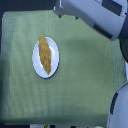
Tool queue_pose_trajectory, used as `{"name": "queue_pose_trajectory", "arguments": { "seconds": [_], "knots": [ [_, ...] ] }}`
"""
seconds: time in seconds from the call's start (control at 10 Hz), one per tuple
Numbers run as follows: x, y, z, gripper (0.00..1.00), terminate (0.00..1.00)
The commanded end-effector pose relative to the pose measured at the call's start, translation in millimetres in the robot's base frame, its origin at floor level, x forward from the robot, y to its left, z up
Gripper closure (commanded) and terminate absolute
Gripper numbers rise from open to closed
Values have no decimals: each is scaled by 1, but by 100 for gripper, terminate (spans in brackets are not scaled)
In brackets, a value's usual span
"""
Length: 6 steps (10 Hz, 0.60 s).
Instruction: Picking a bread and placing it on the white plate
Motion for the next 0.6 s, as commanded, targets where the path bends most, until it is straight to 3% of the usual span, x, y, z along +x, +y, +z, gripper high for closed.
{"name": "queue_pose_trajectory", "arguments": {
  "seconds": [0.0,0.5],
  "knots": [
    [-38,-143,9,0,0],
    [-73,-231,26,0,0]
  ]
}}
